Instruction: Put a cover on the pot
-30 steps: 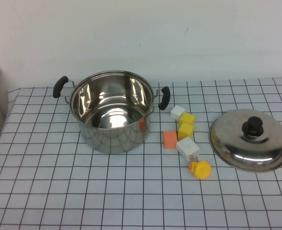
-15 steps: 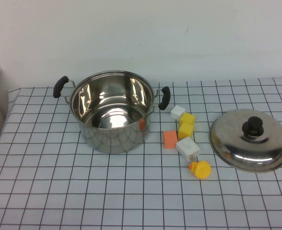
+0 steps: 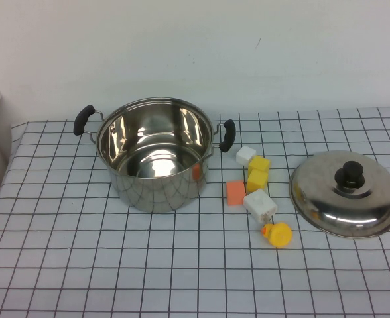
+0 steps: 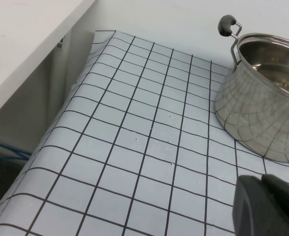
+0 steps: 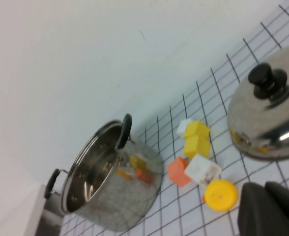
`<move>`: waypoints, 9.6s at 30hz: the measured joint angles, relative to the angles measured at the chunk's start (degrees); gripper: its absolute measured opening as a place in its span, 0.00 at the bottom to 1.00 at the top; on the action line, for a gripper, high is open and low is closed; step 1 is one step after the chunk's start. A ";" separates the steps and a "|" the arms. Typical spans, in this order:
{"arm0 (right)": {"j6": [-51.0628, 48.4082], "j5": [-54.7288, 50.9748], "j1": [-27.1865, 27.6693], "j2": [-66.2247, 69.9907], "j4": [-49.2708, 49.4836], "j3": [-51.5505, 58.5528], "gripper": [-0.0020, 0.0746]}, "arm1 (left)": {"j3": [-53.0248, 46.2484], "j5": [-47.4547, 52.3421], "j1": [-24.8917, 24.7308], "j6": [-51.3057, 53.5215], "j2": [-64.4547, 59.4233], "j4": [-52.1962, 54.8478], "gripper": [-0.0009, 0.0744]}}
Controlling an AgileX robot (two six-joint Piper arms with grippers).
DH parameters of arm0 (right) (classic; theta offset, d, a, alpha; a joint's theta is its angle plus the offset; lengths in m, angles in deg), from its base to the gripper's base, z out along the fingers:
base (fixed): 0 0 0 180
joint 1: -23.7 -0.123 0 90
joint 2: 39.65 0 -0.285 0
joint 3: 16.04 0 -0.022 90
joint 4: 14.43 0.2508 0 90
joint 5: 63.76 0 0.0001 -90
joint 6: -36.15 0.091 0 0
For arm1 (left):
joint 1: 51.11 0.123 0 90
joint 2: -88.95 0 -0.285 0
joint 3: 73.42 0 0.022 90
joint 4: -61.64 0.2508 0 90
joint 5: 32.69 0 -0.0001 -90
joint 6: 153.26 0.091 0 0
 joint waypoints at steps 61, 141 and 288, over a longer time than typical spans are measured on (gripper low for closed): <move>8.65 76.35 -16.29 105.93 -50.24 -37.84 0.69 | 0.00 0.00 0.00 -0.03 0.00 0.00 0.01; -11.94 25.87 -41.98 113.64 -40.01 -95.57 0.46 | 0.00 0.00 0.00 0.24 0.00 0.00 0.01; -9.01 -12.49 -43.97 127.78 -47.44 -133.69 0.11 | 0.00 0.00 0.00 0.07 0.00 0.00 0.01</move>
